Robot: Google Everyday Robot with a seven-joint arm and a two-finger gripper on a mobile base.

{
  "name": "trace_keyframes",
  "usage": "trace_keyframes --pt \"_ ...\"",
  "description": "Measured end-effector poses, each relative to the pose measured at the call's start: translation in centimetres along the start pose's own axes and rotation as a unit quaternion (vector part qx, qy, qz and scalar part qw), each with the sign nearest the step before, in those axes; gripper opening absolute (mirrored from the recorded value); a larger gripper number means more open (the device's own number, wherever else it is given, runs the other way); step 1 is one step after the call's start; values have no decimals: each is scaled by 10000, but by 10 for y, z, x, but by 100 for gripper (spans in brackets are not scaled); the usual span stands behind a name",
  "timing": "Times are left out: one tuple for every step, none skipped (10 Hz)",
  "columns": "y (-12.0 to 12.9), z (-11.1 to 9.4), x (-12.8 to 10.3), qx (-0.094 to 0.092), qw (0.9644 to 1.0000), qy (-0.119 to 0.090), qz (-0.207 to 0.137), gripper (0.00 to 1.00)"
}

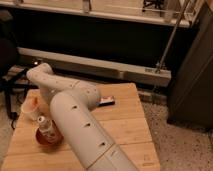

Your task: Wipe the white sponge on the table

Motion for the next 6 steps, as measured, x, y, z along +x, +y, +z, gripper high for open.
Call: trace_keyframes --pt "-2 -2 8 5 10000 33 -5 23" --pt "-4 -3 13 7 10000 49 -5 23" --pt "-5 -4 18 10 10000 54 9 23" --pt "-2 -6 24 18 10000 46 61 23" --pt "4 -6 29 13 9999 30 136 23" --pt "16 -7 35 -7 9997 24 244 23"
